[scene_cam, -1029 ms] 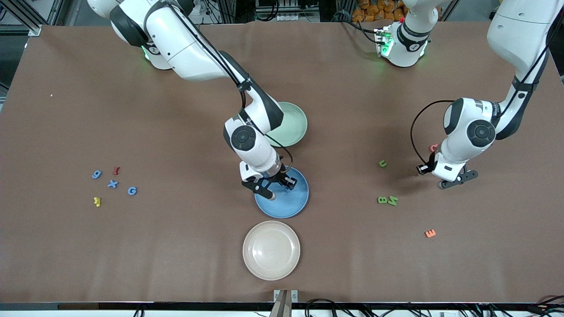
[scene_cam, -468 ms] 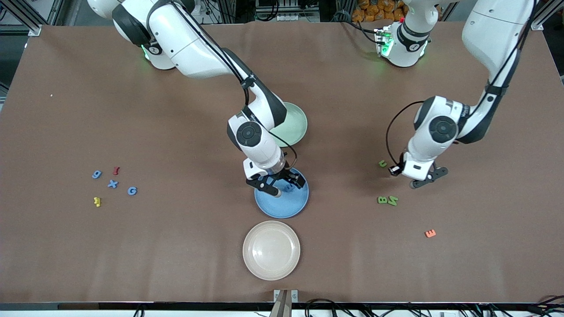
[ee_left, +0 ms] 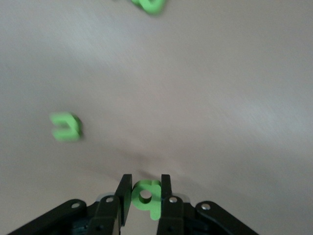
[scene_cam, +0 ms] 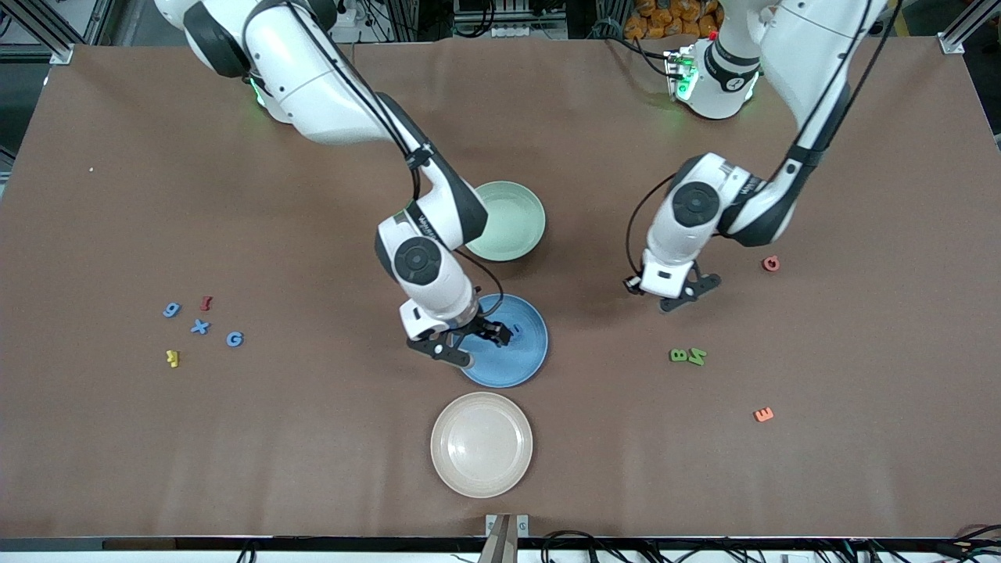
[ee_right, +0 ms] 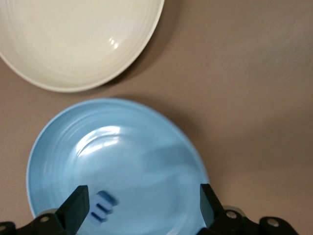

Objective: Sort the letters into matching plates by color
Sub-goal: 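Release the q on the green plate while the right gripper returns to letters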

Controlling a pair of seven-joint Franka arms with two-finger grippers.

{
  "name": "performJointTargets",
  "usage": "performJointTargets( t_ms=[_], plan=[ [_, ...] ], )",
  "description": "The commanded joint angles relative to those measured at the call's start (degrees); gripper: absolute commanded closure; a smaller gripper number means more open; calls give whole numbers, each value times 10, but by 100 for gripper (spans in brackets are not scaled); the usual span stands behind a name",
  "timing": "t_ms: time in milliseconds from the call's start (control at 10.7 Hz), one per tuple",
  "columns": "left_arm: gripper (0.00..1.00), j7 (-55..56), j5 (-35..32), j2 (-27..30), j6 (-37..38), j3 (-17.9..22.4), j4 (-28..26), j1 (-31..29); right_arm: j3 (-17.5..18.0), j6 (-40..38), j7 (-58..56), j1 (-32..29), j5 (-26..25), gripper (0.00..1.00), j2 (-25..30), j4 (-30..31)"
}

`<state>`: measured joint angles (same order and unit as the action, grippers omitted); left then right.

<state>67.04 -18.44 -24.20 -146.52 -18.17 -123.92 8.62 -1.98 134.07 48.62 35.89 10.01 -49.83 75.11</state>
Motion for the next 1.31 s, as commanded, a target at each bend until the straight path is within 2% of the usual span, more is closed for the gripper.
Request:
performJointTargets(
  t_ms=[0,187,374,561,655,1029,1123,1216],
  plan=[
    [100,94,-11,3,7,4,8,74,-2,-77,-96,-46,-7,0,53,7],
    [100,153,-10,5,37,1,31,124,-7,-136,-169,-83,-7,0,78,8],
    [100,178,21,6,84,-14,65,157,-36,-151,-206,-101,-6,0,93,17],
    [100,179,52,4,119,-41,104,162,-52,-157,-267,-132,-6,0,135,55],
    [100,185,60,1,121,-52,122,166,-54,-165,-306,-157,-7,0,159,77],
    [98,208,70,-33,121,-52,170,222,-64,-236,-424,-240,-7,0,235,123],
    [19,211,74,-45,122,-52,177,223,-72,-245,-454,-252,-7,0,251,136],
    [0,211,72,-54,123,-49,182,234,-83,-245,-483,-263,-8,0,270,159]
  ],
)
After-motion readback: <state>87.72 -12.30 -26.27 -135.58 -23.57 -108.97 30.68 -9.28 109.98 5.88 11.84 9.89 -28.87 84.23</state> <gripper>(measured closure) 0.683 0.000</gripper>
